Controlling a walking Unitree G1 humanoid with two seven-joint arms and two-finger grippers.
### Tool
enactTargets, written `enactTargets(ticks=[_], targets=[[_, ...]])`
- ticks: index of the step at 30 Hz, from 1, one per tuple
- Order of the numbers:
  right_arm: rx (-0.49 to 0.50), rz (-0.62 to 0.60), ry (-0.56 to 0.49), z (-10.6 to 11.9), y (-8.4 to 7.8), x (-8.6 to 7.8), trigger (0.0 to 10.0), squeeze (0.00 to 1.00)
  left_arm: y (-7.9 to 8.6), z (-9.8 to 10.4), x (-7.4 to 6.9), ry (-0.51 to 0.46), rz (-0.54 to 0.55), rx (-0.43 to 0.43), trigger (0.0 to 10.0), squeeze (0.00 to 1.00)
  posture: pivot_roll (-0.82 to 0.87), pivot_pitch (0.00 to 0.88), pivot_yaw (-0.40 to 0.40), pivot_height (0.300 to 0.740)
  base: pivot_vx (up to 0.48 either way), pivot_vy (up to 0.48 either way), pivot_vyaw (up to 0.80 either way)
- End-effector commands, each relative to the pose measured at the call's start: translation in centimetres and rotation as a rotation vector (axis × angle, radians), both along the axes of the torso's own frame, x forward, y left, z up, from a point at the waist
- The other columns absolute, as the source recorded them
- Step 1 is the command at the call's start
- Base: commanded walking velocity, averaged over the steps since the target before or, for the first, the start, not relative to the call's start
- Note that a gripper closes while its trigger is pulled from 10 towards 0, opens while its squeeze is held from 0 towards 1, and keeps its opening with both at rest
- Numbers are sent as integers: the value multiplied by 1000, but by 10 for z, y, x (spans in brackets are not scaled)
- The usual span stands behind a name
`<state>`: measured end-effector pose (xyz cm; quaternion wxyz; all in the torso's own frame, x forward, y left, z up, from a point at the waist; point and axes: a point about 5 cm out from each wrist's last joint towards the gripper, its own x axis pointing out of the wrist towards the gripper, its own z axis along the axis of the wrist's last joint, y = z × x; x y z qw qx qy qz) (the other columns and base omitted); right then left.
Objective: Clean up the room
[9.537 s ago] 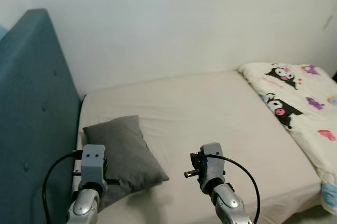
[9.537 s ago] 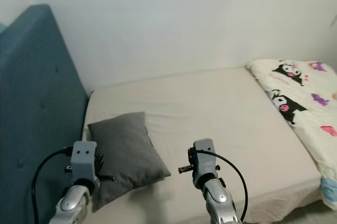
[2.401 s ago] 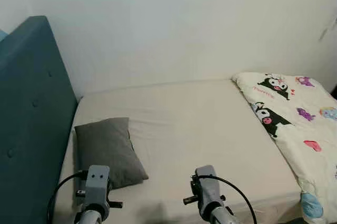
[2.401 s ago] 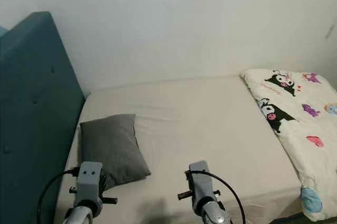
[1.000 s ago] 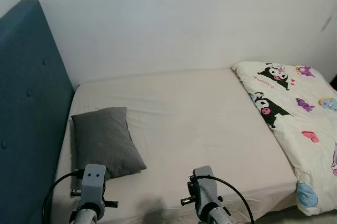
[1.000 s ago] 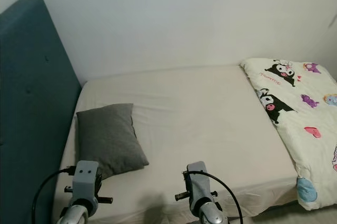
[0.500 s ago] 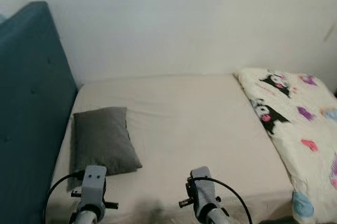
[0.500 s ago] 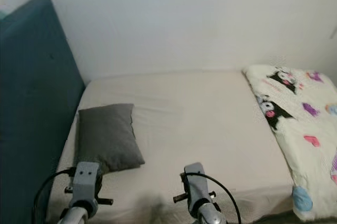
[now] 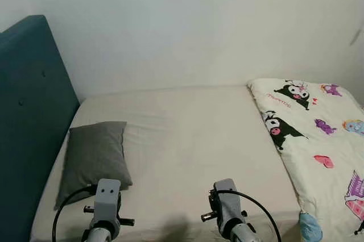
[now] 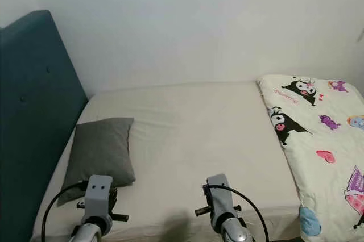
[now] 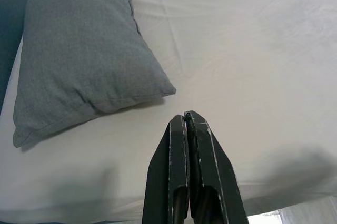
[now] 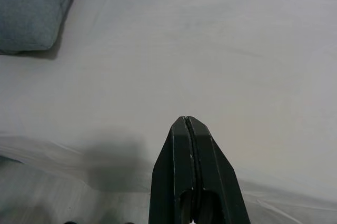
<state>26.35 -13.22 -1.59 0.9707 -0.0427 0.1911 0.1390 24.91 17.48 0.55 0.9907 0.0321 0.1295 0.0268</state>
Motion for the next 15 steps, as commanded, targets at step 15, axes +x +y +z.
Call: enactTargets(ticks=[15], targets=[[4, -17, 14, -3, -1, -4, 10000, 0, 3, 0, 3, 4, -7, 7, 10000, 0, -27, 79, -40, 740, 0, 192, 0]])
